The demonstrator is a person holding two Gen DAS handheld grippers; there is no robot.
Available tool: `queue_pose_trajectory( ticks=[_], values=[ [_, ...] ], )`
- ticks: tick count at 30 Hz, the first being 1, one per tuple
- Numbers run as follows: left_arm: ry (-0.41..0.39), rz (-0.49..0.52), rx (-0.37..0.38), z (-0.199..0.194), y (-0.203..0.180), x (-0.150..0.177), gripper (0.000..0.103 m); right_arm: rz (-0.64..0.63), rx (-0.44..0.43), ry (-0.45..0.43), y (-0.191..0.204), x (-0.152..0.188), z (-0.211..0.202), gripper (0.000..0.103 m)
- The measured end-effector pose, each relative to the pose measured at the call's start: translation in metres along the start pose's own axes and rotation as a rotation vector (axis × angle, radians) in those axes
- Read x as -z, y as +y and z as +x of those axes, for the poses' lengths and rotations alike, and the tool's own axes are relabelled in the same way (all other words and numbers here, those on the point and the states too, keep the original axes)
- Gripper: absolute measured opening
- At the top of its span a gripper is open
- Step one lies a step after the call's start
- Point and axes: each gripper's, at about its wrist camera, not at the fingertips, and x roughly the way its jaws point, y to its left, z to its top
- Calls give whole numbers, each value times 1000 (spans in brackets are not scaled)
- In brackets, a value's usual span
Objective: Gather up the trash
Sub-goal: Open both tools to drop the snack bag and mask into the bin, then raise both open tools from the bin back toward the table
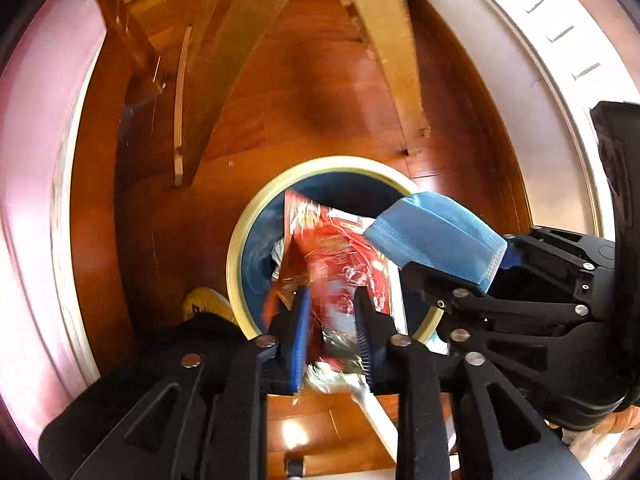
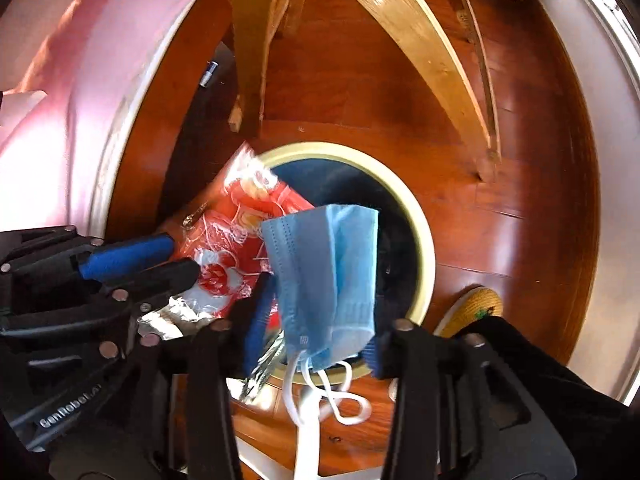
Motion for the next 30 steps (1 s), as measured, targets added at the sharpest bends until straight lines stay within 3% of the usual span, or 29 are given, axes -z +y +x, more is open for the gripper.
queue_pose_trajectory(
  ticks=[1,3,8,12,20,30],
  values=[
    [3,-16,-8,1,4,-1,39,7,-2,-1,-2,0,0,43],
    [0,-50,-17,0,12,-2,63,18,-7,-12,-6,-1,-1,45],
    [-22,-82,12,-4,27,0,85,26,-54,-24,-18,-1,-7,55],
    [-28,-67,14,-6,29,5,86,4,-63,-30,-19,0,-11,61],
    [-39,-34,10,-5,22,6,86,-12,-67,-27,-14,4,-15,62],
    [-54,-32,56,-28,19,16,86,17,-119,-13,-8,14,-34,62]
  ],
)
